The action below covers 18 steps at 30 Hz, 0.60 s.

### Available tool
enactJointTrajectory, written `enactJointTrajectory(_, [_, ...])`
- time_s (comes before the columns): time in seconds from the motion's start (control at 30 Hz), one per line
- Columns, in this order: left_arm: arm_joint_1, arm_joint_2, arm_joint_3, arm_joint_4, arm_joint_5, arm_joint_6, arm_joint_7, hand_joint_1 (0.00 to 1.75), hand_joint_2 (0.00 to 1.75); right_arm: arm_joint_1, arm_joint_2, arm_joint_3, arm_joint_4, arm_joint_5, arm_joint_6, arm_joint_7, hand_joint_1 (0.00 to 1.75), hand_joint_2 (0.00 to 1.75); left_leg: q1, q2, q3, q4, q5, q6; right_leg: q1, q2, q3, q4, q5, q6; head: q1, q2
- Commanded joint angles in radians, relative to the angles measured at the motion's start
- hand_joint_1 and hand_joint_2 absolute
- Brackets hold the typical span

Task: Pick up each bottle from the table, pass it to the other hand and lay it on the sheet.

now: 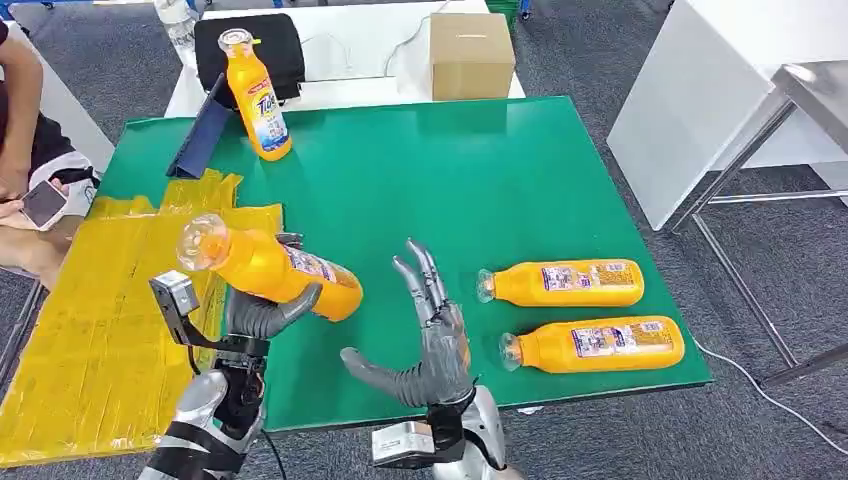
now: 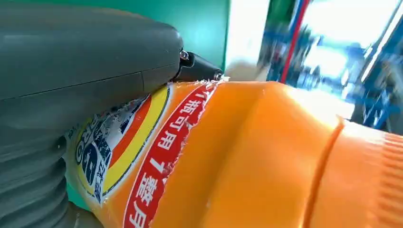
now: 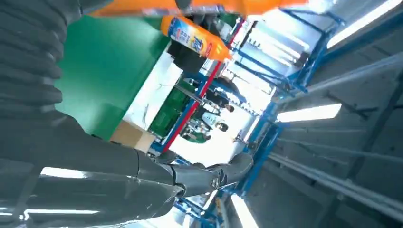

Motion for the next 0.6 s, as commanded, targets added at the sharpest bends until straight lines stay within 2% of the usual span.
enactJointTrajectory(0.03, [-0.096, 0.041, -0.044, 0.042, -0.711, 0.515, -0.081, 1.75, 1.75, 0.016, -0.072, -0.068, -0.167, -0.030, 0.002, 0.017, 0.00, 1.75, 0.000, -0.003, 0.002, 0.000, -0.001, 0.000, 0.001, -0.005, 0.003, 0.000, -0.002, -0.001, 0.000, 0.000])
enactJointTrajectory(0.07, [-0.097, 0.046, -0.020, 0.047, -1.005, 0.584, -0.002, 1.75, 1.75, 0.012, -0.069, -0.074, -0.176, -0.033, 0.015, 0.022, 0.00, 1.75, 0.000, -0.003, 0.001, 0.000, 0.000, 0.000, 0.000, -0.003, 0.002, 0.000, -0.001, -0.001, 0.000, 0.000])
enactJointTrajectory(0.1, [-0.096, 0.051, 0.009, 0.053, -1.130, 0.584, 0.059, 1.75, 1.75, 0.010, -0.067, -0.077, -0.178, -0.034, 0.018, 0.023, 0.00, 1.75, 0.000, -0.003, 0.003, 0.000, -0.001, 0.000, 0.001, -0.004, 0.004, 0.000, -0.002, -0.001, 0.000, 0.000])
enactJointTrajectory(0.13, [-0.100, 0.055, 0.043, 0.067, -1.524, 0.584, 0.210, 1.75, 1.75, 0.007, -0.062, -0.086, -0.182, -0.031, 0.028, 0.027, 0.00, 1.75, 0.000, -0.001, 0.003, 0.000, -0.001, 0.000, 0.001, -0.002, 0.004, 0.000, -0.001, -0.001, 0.000, 0.000])
enactJointTrajectory(0.23, [-0.149, 0.102, 0.021, 0.171, -1.832, 0.539, 0.378, 1.75, 1.75, 0.018, -0.063, -0.114, -0.202, -0.033, 0.043, 0.037, 0.00, 1.75, 0.000, 0.000, 0.006, 0.000, -0.002, -0.001, 0.000, -0.001, 0.006, 0.000, -0.002, -0.002, 0.000, 0.000])
enactJointTrajectory(0.37, [-0.249, 0.142, -0.033, 0.350, -1.927, 0.420, 0.494, 1.75, 1.75, 0.045, -0.067, -0.168, -0.236, -0.038, 0.081, 0.039, 0.00, 1.75, 0.000, -0.002, 0.004, -0.001, 0.000, -0.001, 0.000, -0.003, 0.004, 0.000, -0.001, -0.001, 0.000, 0.000])
enactJointTrajectory(0.53, [-0.339, 0.158, -0.001, 0.548, -1.913, 0.381, 0.522, 1.75, 1.75, 0.058, -0.055, -0.219, -0.242, -0.037, 0.112, 0.041, 0.00, 1.75, 0.001, -0.004, 0.006, -0.001, 0.000, -0.001, 0.002, -0.006, 0.007, -0.001, -0.002, -0.002, 0.000, 0.000])
enactJointTrajectory(0.6, [-0.363, 0.164, 0.025, 0.617, -1.903, 0.384, 0.535, 1.75, 1.75, 0.055, -0.053, -0.225, -0.230, -0.032, 0.119, 0.047, 0.00, 1.75, 0.000, -0.002, 0.004, -0.001, 0.000, -0.001, 0.002, -0.003, 0.004, 0.000, -0.001, -0.001, 0.000, 0.000])
